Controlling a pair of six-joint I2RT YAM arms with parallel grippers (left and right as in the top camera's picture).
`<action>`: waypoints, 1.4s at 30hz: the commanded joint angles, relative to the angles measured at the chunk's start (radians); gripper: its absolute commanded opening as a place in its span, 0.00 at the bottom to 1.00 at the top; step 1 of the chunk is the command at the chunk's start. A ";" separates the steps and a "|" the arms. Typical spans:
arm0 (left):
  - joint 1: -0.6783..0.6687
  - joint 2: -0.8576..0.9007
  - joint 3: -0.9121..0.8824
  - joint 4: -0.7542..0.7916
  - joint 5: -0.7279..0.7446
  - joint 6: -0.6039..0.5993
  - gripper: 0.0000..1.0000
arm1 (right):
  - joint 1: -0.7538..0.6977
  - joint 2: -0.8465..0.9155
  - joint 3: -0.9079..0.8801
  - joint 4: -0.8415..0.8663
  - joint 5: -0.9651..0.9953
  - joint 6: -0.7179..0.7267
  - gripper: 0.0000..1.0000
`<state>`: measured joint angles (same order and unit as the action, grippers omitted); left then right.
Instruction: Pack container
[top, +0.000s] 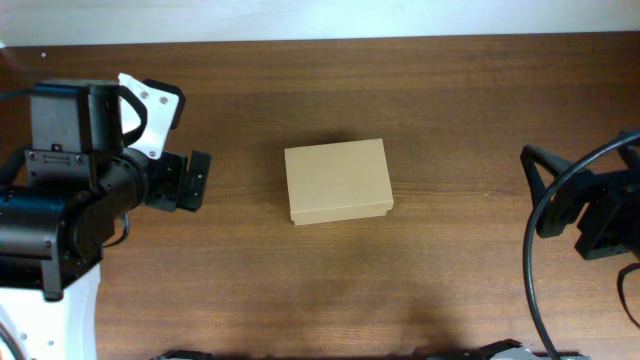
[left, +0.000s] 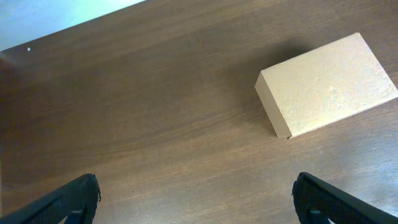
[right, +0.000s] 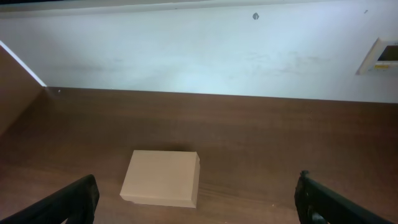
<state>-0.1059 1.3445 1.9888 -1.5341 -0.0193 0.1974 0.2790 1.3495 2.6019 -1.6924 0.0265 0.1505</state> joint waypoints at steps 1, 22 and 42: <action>0.004 -0.002 0.002 -0.005 -0.004 -0.002 0.99 | -0.002 0.005 0.000 -0.006 0.012 0.000 0.99; 0.004 -0.002 0.002 -0.005 -0.004 -0.002 0.99 | -0.255 -0.504 -0.898 0.634 0.084 -0.034 0.99; 0.004 -0.002 0.002 -0.004 -0.004 -0.002 0.99 | -0.254 -1.166 -2.017 1.003 0.076 -0.034 0.99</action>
<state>-0.1059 1.3445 1.9888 -1.5379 -0.0189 0.1974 0.0330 0.2382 0.6521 -0.6998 0.0933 0.1226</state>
